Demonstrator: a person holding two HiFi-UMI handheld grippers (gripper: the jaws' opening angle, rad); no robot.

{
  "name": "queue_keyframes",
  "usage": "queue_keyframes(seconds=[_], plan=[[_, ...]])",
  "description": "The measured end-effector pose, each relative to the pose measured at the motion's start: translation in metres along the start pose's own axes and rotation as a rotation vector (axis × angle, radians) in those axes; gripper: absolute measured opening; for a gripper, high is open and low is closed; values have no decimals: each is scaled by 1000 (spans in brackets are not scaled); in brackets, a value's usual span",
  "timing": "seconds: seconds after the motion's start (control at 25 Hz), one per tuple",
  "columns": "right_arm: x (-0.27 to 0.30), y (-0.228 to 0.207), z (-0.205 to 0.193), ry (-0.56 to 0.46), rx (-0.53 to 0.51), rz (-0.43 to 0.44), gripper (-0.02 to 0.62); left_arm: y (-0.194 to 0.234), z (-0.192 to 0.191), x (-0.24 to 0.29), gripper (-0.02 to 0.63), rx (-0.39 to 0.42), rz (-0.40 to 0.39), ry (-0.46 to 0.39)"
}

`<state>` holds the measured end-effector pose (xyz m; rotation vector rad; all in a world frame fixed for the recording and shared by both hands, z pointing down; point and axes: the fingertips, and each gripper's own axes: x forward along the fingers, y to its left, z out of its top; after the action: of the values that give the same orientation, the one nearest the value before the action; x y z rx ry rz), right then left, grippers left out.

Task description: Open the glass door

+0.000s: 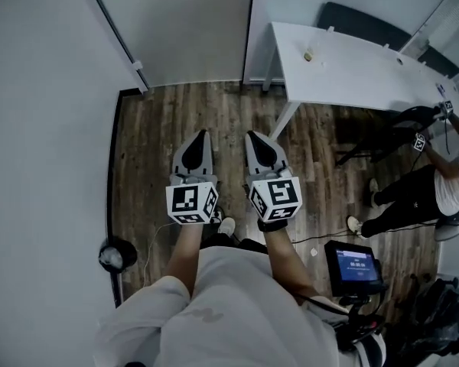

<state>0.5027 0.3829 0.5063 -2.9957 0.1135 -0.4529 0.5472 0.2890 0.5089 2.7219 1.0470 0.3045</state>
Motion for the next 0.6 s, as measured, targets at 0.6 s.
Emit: queue_keyframes(seconds=[0.6], plan=[[44,-48,28,-46,-25,-22,2,-3,10,69,3,4,-55,-37]])
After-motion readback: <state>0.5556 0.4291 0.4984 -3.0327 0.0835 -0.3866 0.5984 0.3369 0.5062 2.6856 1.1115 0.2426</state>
